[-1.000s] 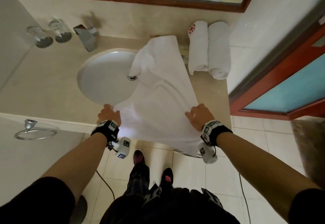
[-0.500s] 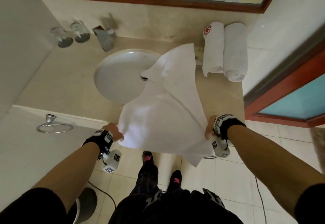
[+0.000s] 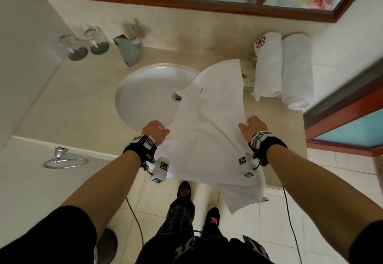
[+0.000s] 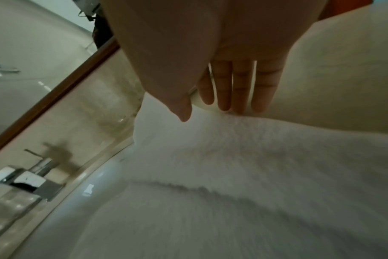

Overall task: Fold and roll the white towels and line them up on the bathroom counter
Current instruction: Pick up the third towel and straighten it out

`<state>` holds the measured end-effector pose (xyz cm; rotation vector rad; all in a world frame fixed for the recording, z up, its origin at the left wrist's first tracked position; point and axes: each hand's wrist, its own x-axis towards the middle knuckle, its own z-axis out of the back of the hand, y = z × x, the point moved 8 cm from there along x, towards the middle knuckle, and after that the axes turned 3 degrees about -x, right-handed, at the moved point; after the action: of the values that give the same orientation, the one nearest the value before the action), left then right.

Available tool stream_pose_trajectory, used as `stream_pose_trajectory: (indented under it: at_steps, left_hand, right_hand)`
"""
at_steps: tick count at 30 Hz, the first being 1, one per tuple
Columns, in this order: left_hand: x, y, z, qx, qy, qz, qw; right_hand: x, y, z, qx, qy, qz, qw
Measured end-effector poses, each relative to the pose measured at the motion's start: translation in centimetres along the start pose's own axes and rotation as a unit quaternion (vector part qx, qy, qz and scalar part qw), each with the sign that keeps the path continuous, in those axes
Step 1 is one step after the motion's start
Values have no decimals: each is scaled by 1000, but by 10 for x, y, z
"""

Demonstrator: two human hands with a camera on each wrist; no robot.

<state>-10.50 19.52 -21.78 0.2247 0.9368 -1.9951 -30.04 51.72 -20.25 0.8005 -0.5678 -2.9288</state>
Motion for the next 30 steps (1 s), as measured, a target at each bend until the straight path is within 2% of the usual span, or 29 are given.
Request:
stream_pose_trajectory:
  at_steps: [3, 6, 11, 14, 17, 18, 19, 20, 21, 22, 23, 24, 26, 28, 30]
  left_hand:
    - [28, -14, -1, -55, 17, 15, 998]
    - [67, -26, -9, -119, 63, 30, 990]
    - [107, -50, -12, -255, 115, 89, 956]
    - [132, -57, -16, -265, 126, 106, 950]
    - [158, -59, -15, -242, 100, 118, 958]
    - [167, -61, -16, -248, 111, 121, 955]
    - [174, -67, -17, -135, 114, 59, 982]
    - [178, -76, -19, -55, 125, 18, 991]
    - [185, -80, -25, -34, 135, 0, 990]
    - [192, -86, -32, -42, 155, -22, 987]
    - [194, -90, -36, -46, 169, -12, 984]
    - [200, -91, -39, -75, 168, 9, 983]
    - [205, -101, -51, -193, 198, 60, 959]
    - [206, -103, -53, -207, 186, 76, 957]
    - [212, -100, -63, -212, 202, 100, 951]
  right_hand:
    - [16, 28, 9, 6, -30, 26, 999]
    - [34, 68, 25, 22, -71, 51, 996]
    - [70, 124, 54, 47, -133, 68, 988]
    - [98, 137, 65, 60, -137, 40, 988]
    - [120, 146, 68, 28, -126, 21, 991]
    - [125, 148, 68, 15, -123, 16, 992]
    - [129, 150, 67, 3, -121, 9, 993]
    - [132, 150, 68, -10, -122, -3, 992]
    - [134, 151, 69, -20, -124, -18, 992]
    - [136, 150, 71, -26, -125, -34, 991]
    - [137, 150, 71, -27, -122, -47, 991]
    - [141, 149, 70, -25, -115, -56, 991]
    - [149, 145, 65, -16, -94, -60, 994]
    - [154, 142, 63, -12, -82, -59, 995]
    - [156, 140, 64, -5, -89, -54, 995]
